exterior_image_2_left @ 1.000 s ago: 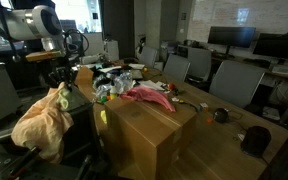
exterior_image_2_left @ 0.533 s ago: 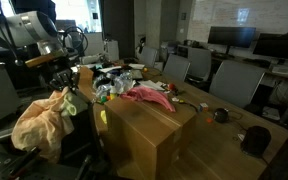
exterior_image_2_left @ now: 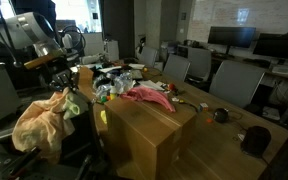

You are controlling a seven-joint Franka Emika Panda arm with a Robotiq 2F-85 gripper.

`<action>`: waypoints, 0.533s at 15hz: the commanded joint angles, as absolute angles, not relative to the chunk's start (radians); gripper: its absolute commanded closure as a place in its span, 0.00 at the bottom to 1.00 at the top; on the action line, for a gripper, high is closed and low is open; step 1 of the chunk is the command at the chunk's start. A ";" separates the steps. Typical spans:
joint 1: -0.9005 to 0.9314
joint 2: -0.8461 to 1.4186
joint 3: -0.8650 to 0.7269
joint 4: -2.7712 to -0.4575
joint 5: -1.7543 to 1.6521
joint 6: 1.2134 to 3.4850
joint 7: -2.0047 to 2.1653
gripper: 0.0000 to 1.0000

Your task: Remove all the clothes from the top of the box except the pink cloth and hang them on the chair

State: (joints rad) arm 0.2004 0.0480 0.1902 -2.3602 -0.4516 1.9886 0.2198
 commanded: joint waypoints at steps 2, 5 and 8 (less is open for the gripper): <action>0.203 0.034 0.195 -2.352 -0.383 2.002 0.192 0.95; 0.204 0.054 0.200 -2.331 -0.270 2.028 0.181 0.94; 0.203 0.066 0.201 -2.315 -0.195 2.037 0.181 0.94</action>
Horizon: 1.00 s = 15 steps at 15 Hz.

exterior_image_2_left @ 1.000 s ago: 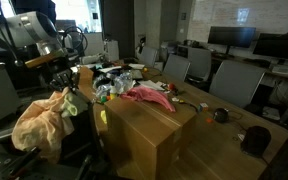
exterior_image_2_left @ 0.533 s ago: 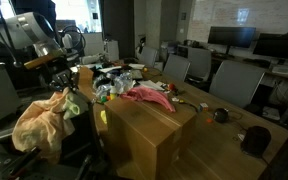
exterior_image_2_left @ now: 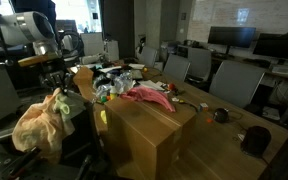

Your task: Remove all the clothes from the top of the box except the pink cloth and hang them on the chair

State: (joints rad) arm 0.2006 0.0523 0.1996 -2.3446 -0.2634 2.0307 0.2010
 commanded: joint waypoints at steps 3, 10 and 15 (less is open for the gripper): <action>0.199 0.070 0.197 -2.306 -0.147 2.031 0.177 0.94; 0.185 0.077 0.180 -2.287 -0.074 2.024 0.174 0.47; 0.176 0.075 0.167 -2.282 -0.045 2.031 0.174 0.09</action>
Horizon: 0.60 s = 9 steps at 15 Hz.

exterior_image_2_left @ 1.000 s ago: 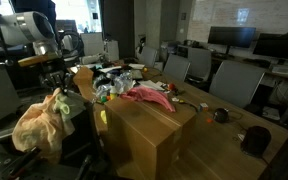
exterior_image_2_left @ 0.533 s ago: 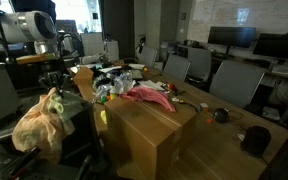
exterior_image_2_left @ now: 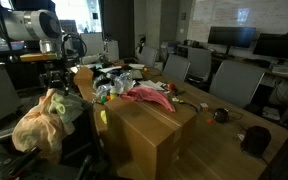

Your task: Remove all the clothes from the top of the box except the pink cloth and hang them on the chair

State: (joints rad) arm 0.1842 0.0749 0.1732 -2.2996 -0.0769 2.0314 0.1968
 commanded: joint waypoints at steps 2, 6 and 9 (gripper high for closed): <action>0.174 0.065 0.162 -2.286 -0.052 2.039 0.187 0.00; 0.154 0.004 0.137 -2.304 -0.047 2.047 0.203 0.00; 0.115 -0.103 0.099 -2.345 -0.009 2.064 0.224 0.00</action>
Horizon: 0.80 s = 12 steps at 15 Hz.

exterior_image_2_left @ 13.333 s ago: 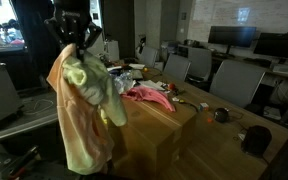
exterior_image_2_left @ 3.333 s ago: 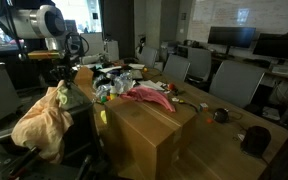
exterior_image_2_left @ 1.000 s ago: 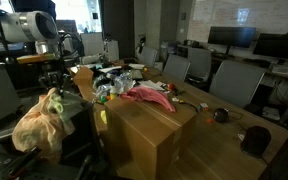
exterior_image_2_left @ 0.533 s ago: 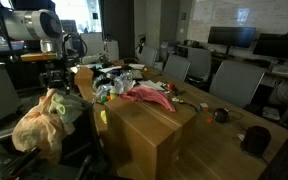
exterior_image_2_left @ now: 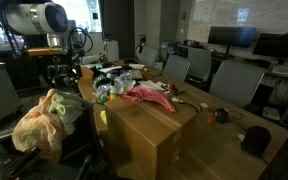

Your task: Remove all the clothes from the top of the box except the pink cloth and hang them on the chair

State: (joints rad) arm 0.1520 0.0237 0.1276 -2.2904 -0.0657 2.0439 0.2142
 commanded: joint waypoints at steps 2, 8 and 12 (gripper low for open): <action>0.079 -0.177 0.065 -2.370 0.031 2.055 0.214 0.00; -0.042 -0.401 -0.063 -2.533 0.141 2.110 0.191 0.00; -0.117 -0.520 -0.148 -2.660 0.197 2.172 0.138 0.00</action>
State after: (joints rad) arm -0.0742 -0.4045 -0.1045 -2.5481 0.1478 2.1119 0.1863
